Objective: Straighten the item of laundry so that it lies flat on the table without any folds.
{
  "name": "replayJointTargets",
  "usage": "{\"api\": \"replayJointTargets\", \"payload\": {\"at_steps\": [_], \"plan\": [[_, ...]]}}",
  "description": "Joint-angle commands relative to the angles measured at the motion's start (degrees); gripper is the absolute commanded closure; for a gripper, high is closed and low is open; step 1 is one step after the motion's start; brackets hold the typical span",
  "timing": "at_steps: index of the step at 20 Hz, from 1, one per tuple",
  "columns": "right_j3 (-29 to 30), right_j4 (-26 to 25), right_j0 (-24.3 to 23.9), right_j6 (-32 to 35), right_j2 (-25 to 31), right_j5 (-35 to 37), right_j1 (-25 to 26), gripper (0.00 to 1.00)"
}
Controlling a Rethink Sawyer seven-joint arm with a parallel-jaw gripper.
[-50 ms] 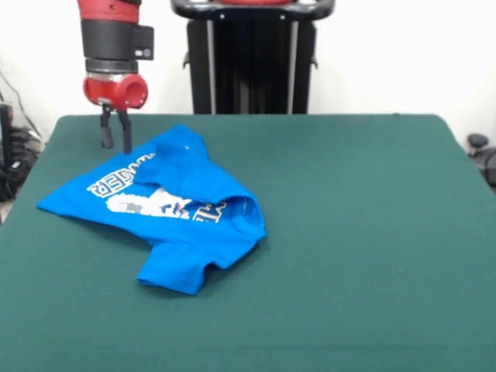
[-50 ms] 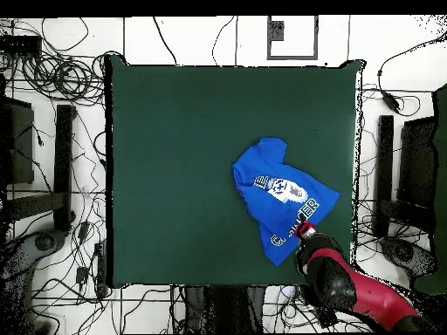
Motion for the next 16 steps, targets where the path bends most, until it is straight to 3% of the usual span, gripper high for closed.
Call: {"api": "replayJointTargets", "payload": {"at_steps": [1, 7, 11, 16], "plan": [[-2.3, 3.4, 4.0, 4.8, 6.4, 6.9, 2.6, 0.0], [-7.4, 3.8, 6.8, -0.9, 7.2, 15.8, 3.4, 0.0], [-10.5, 2.9, 6.2, -4.3, 9.8, 21.5, 6.3, 0.0], [-14.2, 1.5, 7.1, -5.1, 10.7, 24.4, 8.8, 0.0]]}}
